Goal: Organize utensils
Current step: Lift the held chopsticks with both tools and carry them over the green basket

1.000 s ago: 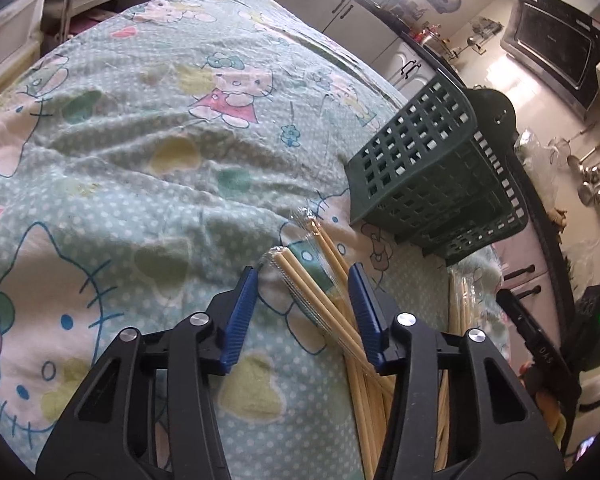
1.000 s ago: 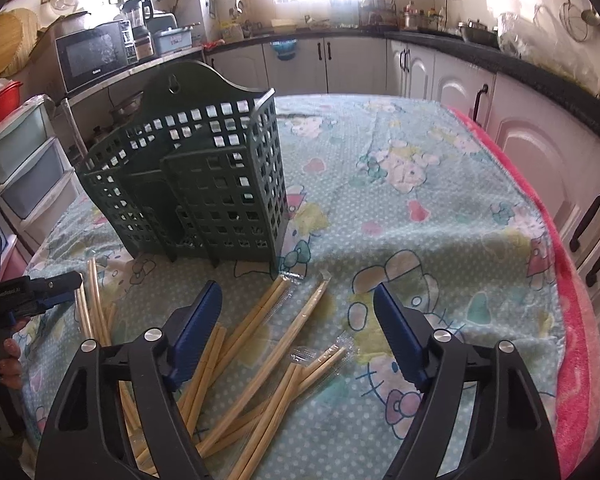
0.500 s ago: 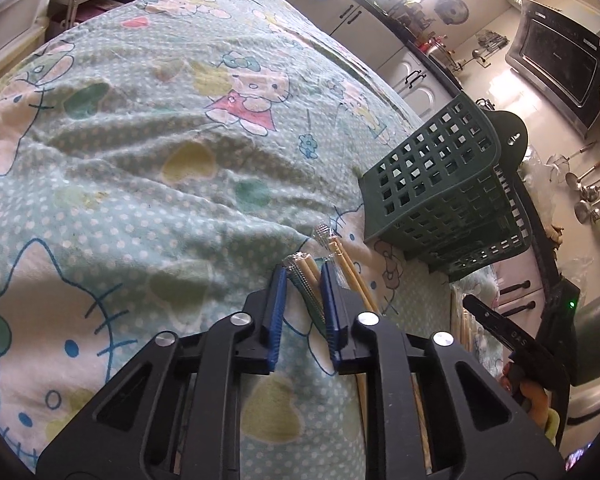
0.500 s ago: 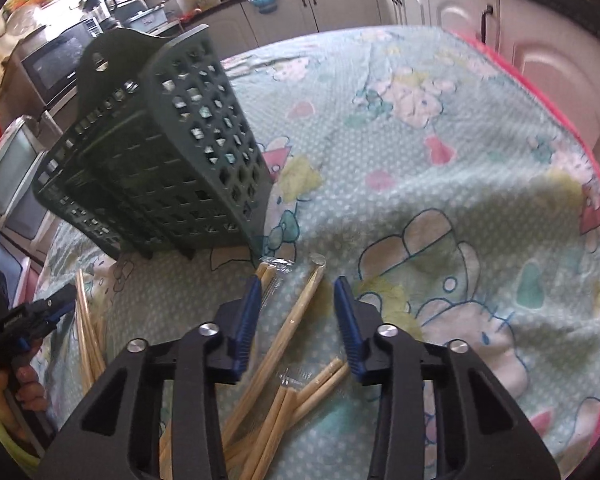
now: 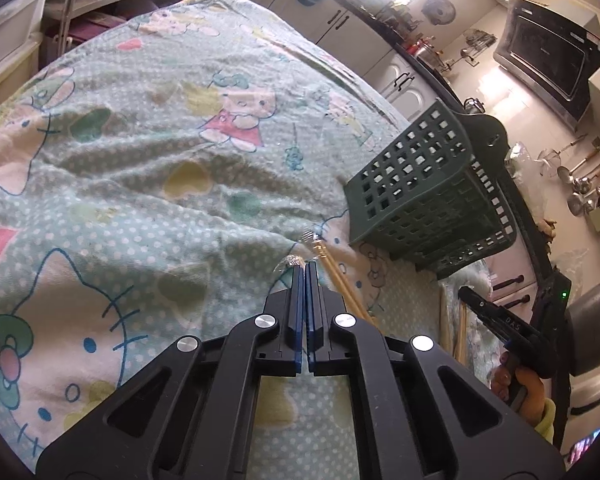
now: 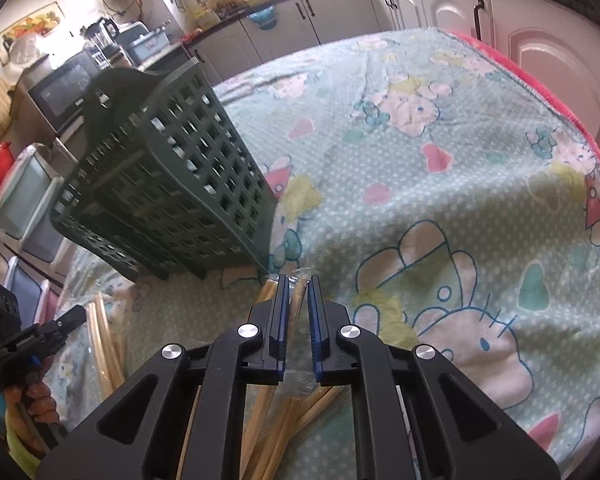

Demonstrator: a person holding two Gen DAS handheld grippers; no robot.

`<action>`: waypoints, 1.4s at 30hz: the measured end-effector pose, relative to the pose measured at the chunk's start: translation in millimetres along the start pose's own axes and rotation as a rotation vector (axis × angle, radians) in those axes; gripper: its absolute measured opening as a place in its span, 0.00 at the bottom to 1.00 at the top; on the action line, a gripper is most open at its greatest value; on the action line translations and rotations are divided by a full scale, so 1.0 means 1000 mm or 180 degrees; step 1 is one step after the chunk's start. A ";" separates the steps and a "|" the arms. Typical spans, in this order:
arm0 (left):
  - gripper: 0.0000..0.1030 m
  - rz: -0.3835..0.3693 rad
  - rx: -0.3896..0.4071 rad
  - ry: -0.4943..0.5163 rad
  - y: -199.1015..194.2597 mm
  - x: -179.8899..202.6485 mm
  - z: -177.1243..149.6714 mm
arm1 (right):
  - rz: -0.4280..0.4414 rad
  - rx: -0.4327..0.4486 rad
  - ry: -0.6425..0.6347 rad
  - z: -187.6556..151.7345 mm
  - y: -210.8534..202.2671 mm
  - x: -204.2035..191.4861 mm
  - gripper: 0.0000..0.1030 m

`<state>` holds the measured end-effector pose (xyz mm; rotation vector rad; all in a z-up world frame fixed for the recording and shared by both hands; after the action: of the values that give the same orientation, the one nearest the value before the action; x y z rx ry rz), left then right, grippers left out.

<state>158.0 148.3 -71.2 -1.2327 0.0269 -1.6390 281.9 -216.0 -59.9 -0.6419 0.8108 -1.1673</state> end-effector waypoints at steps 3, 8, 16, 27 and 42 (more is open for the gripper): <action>0.00 -0.0001 0.0021 0.0042 -0.005 0.005 0.000 | 0.0062 0.0113 -0.0009 -0.001 -0.015 -0.001 0.09; 0.00 -0.0038 0.0117 0.0165 -0.018 0.019 0.002 | 0.0126 0.0234 -0.0016 0.001 -0.035 -0.002 0.08; 0.00 -0.0118 0.0281 0.0453 -0.041 0.054 0.009 | 0.0239 0.0448 -0.0063 0.001 -0.066 -0.009 0.07; 0.00 -0.0340 0.0366 0.0848 -0.056 0.111 0.020 | 0.0322 0.0787 -0.0172 0.012 -0.108 -0.017 0.06; 0.00 -0.0567 0.0473 0.1285 -0.060 0.181 0.048 | 0.0424 0.1175 -0.0299 0.036 -0.149 -0.032 0.05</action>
<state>162.4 70.4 109.0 -0.7955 0.0463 -1.9865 225.7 -225.7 85.4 -0.3291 0.5309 -1.1192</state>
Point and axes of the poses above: each gripper's, at about its wrist camera, not at the fingertips, and y roughly the way its jaws point, x to its right, z to its top, the point moved 1 cm from there along y, roughly the way its jaws point, and after that the axes turned 11 degrees about -z, right-handed, at the moved point
